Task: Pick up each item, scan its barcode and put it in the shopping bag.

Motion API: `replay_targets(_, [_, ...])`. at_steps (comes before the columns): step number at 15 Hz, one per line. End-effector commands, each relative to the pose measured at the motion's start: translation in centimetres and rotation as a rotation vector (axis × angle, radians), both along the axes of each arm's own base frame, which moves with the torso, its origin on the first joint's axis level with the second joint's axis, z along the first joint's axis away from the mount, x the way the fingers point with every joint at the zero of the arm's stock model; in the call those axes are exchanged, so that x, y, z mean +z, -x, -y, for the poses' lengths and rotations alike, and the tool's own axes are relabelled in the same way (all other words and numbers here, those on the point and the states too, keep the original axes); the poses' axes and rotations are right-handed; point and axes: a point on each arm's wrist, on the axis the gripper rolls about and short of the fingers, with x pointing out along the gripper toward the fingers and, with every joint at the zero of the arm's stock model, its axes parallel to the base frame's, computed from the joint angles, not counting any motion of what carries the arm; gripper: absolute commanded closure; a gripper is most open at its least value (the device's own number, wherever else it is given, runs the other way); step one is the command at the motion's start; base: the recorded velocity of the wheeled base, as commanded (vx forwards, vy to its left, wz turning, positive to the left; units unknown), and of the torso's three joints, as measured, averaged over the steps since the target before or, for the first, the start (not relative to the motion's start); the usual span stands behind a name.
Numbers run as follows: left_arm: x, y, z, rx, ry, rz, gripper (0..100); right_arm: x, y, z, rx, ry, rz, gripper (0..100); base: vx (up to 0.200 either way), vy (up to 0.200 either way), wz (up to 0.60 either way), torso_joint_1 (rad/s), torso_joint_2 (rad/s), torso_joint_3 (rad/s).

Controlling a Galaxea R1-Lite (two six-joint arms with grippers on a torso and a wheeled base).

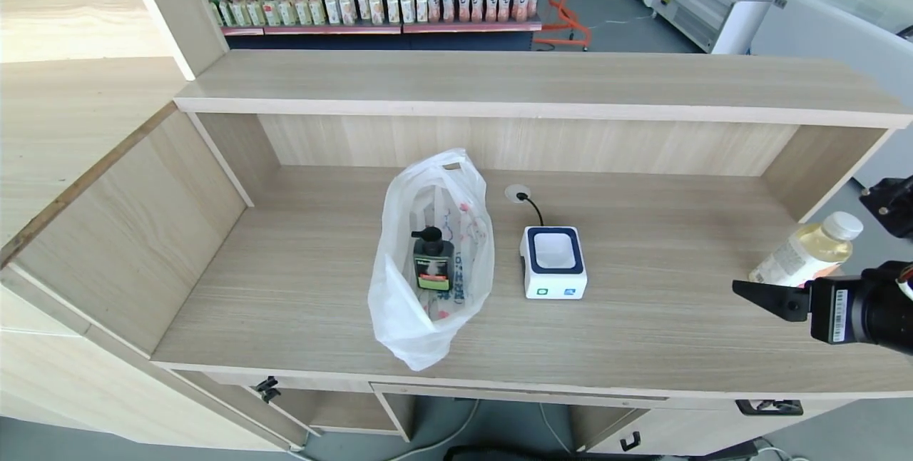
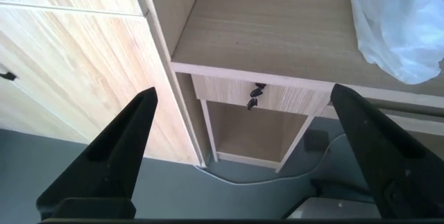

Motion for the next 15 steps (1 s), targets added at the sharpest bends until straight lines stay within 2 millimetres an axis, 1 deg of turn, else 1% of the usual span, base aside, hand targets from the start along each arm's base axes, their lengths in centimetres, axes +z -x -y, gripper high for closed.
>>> replay_targets(1, [0.0,0.0,0.0,0.001,0.0,-0.001,0,-0.4,-0.3,0.0,-0.011,0.008,-0.021,0,0.0,0.0,0.0,0.0,0.0,0.0])
replay_targets(7, [0.0,0.0,0.0,0.0,-0.003,-0.002,0,-0.6,-0.3,0.1,-0.029,0.011,-0.026,0,0.0,-0.2,0.0,0.006,0.0,0.003])
replay_targets(9, [0.0,0.0,0.0,0.0,-0.005,0.0,0,-1.0,0.0,0.3,-0.047,0.02,-0.038,0,0.0,-0.2,0.0,0.002,0.0,0.0])
replay_targets(11, [0.0,0.0,0.0,0.0,-0.005,-0.002,0,-1.8,0.2,0.8,-0.075,0.026,-0.065,0,0.0,-0.2,0.0,0.005,0.0,0.002])
replay_targets(15, [0.0,0.0,0.0,0.0,-0.005,0.0,0,-2.1,0.4,0.8,-0.075,0.027,-0.077,0,0.0,-0.2,0.0,0.001,0.0,0.0])
